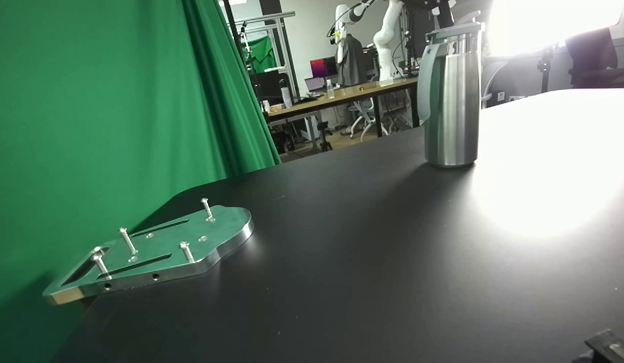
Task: Press the jar open
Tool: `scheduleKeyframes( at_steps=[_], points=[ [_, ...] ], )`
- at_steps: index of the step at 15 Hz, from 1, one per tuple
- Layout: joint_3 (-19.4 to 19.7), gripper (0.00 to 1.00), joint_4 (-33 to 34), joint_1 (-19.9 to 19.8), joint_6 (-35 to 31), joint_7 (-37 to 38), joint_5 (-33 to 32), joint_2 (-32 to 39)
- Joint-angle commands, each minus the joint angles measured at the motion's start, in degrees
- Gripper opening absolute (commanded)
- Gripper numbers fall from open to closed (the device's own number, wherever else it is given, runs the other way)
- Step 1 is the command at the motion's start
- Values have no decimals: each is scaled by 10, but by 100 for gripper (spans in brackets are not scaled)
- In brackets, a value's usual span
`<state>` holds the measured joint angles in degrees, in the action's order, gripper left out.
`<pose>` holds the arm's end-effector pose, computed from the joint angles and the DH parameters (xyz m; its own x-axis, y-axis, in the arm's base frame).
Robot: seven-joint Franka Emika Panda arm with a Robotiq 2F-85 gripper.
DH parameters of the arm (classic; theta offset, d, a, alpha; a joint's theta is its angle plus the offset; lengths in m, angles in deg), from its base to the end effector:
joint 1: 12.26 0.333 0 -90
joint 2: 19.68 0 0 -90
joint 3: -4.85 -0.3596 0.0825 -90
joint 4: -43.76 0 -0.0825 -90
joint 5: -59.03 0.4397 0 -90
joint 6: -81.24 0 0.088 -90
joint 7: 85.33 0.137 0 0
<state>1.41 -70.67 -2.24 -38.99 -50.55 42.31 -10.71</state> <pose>0.6198 0.1257 0.3631 0.9755 -0.2073 0.0732 -0.2188 -0.9481 0.2307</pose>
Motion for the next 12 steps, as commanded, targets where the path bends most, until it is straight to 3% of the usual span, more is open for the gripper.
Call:
scheduleKeyframes(
  at_steps=[1,12],
  points=[
    [1,0,-1,5,26,34,-25,35],
    [-6,0,9,4,-15,20,6,39]
  ],
)
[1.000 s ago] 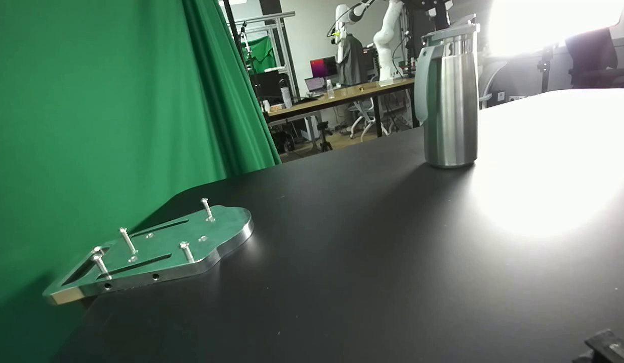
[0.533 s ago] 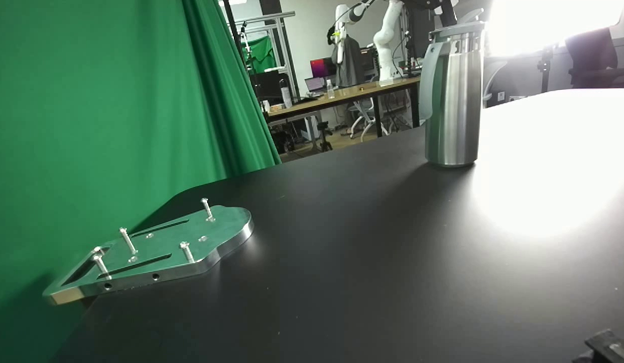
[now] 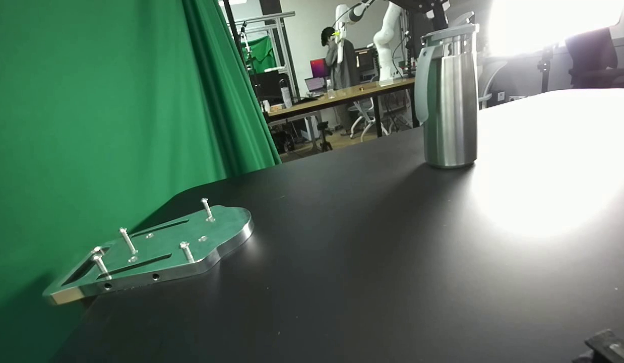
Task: Press the jar open
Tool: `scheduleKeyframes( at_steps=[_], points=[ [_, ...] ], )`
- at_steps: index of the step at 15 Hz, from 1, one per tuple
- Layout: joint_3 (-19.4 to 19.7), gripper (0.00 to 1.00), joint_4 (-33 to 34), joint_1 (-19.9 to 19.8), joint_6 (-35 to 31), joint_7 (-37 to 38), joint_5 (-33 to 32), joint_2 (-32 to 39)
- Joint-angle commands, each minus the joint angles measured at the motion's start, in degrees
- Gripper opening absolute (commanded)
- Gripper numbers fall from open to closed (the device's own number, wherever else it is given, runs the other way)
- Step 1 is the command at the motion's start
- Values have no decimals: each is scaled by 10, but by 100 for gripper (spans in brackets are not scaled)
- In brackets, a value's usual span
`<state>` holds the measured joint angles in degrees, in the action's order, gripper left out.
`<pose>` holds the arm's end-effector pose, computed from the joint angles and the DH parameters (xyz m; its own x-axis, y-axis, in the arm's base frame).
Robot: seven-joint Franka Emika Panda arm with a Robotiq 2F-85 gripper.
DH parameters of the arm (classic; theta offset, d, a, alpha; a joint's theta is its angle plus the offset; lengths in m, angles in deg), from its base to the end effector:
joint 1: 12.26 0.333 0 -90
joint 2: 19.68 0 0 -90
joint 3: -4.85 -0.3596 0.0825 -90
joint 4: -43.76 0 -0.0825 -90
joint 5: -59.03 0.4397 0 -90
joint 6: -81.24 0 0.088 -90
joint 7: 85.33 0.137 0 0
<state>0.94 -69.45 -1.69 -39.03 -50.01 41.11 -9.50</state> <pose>0.6253 0.1369 0.3607 0.9789 -0.1867 0.0827 -0.2015 -0.9491 0.2423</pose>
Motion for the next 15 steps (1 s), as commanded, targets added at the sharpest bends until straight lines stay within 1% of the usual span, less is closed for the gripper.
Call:
scheduleKeyframes(
  at_steps=[1,8,15],
  points=[
    [-2,0,-6,-1,-26,13,21,24],
    [-7,0,6,3,-18,13,53,-4],
    [-18,0,-2,11,-11,34,47,-53]
  ],
)
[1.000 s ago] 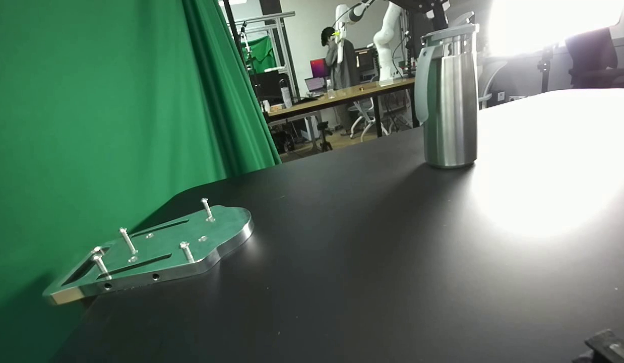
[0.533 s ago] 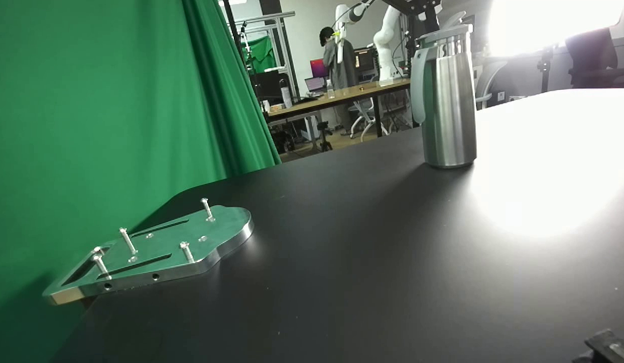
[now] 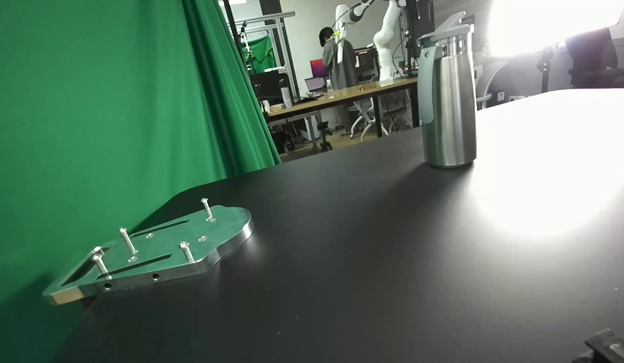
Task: Press the jar open
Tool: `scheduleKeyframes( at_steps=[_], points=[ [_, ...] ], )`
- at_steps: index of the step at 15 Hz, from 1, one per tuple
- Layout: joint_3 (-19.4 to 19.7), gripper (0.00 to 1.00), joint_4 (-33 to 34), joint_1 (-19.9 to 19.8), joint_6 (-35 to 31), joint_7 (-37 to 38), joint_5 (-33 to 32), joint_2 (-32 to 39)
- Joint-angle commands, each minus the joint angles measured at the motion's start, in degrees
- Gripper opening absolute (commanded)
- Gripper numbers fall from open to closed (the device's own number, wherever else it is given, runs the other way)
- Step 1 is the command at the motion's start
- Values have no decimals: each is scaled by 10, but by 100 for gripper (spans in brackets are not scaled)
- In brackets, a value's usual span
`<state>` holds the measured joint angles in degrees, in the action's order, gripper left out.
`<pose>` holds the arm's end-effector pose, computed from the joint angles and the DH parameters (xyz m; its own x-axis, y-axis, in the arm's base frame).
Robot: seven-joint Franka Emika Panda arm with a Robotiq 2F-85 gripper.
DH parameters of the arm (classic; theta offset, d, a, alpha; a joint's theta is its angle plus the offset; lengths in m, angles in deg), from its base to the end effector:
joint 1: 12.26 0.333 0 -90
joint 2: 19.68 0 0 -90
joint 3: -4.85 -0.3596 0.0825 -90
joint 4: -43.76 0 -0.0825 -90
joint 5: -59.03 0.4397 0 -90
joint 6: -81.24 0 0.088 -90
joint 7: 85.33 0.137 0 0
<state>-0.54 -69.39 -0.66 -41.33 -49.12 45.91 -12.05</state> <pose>0.6194 0.1718 0.3918 0.9709 -0.2043 0.1252 -0.2207 -0.9660 0.1350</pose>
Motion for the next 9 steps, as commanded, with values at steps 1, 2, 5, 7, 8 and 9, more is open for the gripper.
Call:
scheduleKeyframes(
  at_steps=[1,2,5,7,8,9],
  points=[
    [-5,0,-2,0,14,27,-2,-35],
    [-7,0,-1,0,16,29,-6,-43],
    [-15,0,1,0,34,39,-16,-66],
    [-22,28,-3,-3,50,41,-16,-79],
    [-24,33,-3,-4,58,41,-14,-83],
    [-26,39,-3,-5,65,42,-14,-87]
  ],
)
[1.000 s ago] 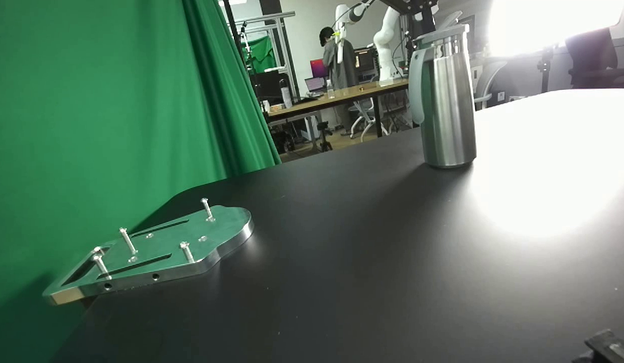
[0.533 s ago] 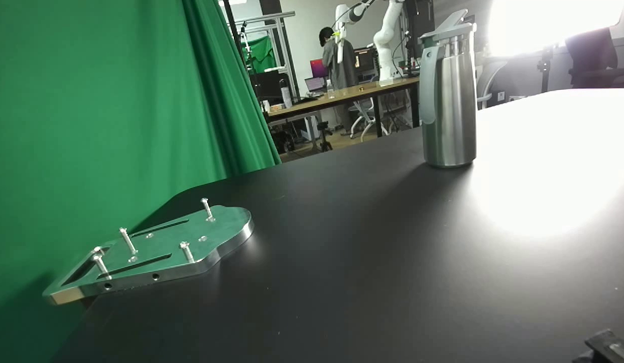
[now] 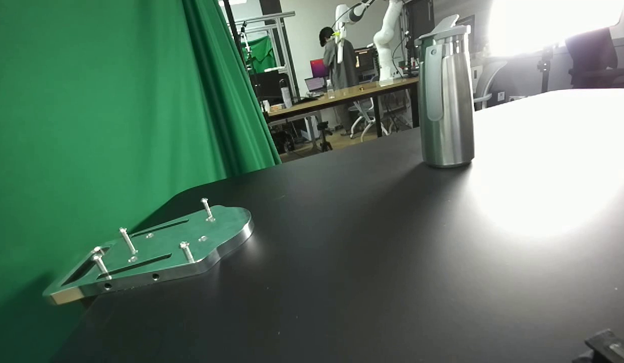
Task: Press the jar open
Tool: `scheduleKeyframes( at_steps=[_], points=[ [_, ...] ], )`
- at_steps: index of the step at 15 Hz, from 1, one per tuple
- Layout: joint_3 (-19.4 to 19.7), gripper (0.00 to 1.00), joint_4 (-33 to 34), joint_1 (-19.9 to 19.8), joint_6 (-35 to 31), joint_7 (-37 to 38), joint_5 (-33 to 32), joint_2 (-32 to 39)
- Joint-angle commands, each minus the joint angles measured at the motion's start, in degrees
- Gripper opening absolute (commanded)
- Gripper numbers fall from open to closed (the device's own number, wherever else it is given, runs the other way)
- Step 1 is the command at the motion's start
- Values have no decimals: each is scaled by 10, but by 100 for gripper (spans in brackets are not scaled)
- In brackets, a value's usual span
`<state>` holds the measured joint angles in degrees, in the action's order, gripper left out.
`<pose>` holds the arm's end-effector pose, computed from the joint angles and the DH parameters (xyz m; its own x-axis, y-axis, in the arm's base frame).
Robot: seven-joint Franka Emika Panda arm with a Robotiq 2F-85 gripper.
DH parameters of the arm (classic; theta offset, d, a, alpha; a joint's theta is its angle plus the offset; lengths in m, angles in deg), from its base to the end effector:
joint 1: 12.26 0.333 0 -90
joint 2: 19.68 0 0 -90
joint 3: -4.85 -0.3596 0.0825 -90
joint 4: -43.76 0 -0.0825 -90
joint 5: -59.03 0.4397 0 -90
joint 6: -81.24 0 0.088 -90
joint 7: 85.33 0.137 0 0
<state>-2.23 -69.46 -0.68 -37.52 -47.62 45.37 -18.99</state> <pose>0.5956 0.1815 0.4618 0.9597 -0.2087 0.1884 -0.2343 -0.9641 0.1254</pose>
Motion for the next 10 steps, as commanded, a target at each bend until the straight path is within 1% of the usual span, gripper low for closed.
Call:
scheduleKeyframes(
  at_steps=[1,2,3,4,6,7,10],
  points=[
    [-11,47,-3,-6,32,28,-7,-20],
    [-12,53,-3,-7,39,29,-6,-22],
    [-13,61,-3,-8,50,26,-1,-24],
    [-13,42,0,-9,29,5,1,-12],
    [-14,56,0,-10,37,5,1,-13],
    [-14,61,0,-10,38,5,1,-13],
    [-14,61,0,-11,39,5,1,-13]
  ],
)
